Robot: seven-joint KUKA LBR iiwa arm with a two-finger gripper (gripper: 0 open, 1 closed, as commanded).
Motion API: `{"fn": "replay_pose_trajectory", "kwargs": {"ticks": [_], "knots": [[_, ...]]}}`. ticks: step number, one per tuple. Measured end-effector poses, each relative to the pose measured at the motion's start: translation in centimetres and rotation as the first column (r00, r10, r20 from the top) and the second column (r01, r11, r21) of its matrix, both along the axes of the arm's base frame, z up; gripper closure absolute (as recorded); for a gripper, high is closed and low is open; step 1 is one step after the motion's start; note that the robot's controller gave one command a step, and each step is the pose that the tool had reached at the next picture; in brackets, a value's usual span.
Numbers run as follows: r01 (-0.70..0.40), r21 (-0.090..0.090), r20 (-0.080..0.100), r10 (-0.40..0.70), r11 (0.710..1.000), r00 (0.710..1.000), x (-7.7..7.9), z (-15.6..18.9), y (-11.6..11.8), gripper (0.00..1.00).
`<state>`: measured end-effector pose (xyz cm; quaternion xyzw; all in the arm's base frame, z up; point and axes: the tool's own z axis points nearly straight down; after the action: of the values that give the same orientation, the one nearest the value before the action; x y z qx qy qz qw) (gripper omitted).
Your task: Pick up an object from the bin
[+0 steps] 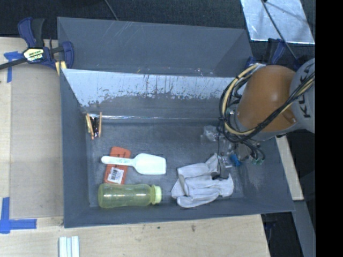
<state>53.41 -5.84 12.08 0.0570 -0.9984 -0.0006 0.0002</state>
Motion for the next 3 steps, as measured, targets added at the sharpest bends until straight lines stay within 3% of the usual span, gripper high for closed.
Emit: {"fn": "replay_pose_trajectory", "kwargs": {"ticks": [1, 2, 3], "knots": [[-0.028, -0.001, 0.001, 0.028, 1.000, 1.000, -1.1, -4.5, 1.2, 1.00], [-0.028, -0.001, 0.001, 0.028, 1.000, 1.000, -1.1, -4.5, 1.2, 1.00], [-0.056, -0.001, 0.003, 0.056, 0.998, 0.998, 2.8, 4.9, 3.0, 1.00]]}}
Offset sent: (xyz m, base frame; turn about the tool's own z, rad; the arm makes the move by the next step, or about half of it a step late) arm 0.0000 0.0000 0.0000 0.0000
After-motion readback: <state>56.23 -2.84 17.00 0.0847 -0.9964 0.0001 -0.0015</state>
